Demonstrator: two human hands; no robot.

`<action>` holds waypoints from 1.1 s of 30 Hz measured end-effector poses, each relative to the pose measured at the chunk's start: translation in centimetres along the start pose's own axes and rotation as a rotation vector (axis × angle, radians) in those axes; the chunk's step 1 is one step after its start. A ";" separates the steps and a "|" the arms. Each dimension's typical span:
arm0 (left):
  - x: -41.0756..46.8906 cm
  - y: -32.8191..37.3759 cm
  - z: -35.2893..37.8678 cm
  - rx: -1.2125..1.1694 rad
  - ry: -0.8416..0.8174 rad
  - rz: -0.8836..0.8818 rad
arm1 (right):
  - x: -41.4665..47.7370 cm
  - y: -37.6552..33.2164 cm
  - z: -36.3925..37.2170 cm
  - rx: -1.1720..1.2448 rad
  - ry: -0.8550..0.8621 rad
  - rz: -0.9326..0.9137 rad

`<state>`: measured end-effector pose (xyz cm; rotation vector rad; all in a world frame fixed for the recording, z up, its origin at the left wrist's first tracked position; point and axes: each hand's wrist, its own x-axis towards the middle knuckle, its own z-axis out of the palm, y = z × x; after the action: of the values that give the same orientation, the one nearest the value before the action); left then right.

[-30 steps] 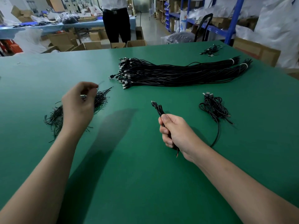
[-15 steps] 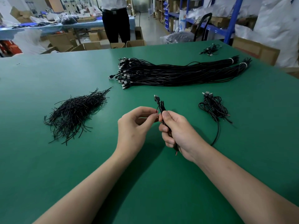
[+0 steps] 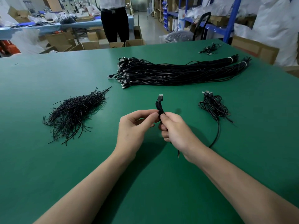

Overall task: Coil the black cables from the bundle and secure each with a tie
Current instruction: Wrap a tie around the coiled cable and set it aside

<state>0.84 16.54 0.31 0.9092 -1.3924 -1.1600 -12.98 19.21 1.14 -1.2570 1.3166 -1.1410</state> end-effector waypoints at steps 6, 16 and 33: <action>0.4 -0.3 -0.3 -0.212 -0.034 -0.160 | 0.0 0.3 0.1 -0.225 0.067 -0.116; 0.7 -0.9 -0.8 -0.402 -0.136 -0.289 | -0.8 0.1 0.2 -0.537 0.142 -0.232; 1.0 -0.4 -0.5 -0.433 -0.114 -0.369 | -0.5 -0.3 -0.2 -0.529 -0.032 -0.120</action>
<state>1.17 15.36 0.13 0.8114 -1.0196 -1.7365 -13.14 19.68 1.45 -1.7459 1.5958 -0.8715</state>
